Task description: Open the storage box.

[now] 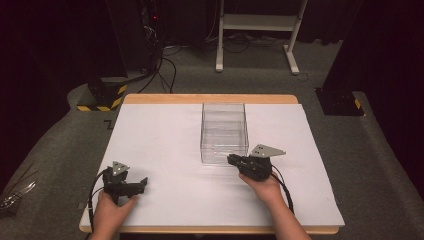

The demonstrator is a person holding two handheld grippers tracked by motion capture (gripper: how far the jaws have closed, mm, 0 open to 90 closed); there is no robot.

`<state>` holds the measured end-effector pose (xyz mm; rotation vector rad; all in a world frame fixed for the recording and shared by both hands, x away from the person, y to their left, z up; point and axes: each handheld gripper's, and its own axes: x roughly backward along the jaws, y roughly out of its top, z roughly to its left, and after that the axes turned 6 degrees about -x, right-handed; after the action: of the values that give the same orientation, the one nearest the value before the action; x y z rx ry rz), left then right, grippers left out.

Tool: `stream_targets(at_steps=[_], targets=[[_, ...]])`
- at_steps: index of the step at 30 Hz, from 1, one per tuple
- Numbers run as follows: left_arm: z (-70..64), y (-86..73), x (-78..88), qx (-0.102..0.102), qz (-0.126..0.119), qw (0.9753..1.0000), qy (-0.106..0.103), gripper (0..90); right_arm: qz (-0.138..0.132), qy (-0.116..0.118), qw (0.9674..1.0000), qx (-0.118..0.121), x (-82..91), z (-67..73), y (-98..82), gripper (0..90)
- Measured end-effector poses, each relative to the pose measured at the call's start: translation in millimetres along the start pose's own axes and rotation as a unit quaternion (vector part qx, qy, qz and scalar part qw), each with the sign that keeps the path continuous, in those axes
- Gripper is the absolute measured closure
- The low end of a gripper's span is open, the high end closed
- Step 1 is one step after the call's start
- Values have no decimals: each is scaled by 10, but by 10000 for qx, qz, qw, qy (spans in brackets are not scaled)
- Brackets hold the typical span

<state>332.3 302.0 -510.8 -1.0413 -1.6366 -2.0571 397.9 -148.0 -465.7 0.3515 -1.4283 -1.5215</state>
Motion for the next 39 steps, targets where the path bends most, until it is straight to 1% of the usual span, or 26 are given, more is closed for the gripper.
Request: stream_targets(at_steps=[6, 20, 25, 31, 39], targets=[[0, 0, 0, -1, 0, 10000, 1, 10, -9, 69, 10000, 60, 38, 14, -10, 817], [0, 0, 0, -2, 0, 10000, -1, 10, -44, 192, 9998, 50, 107, 87, -95, 830], [0, 0, 0, -2, -1, 10000, -2, 10, -74, 236, 9997, 43, 150, 142, -126, 833], [0, 0, 0, -2, -1, 10000, -1, 10, -65, 255, 9996, 55, 184, 184, -149, 836], [-1, 0, 0, -1, -2, 10000, 1, 10, -30, 322, 9994, 95, 263, 279, -202, 840]])
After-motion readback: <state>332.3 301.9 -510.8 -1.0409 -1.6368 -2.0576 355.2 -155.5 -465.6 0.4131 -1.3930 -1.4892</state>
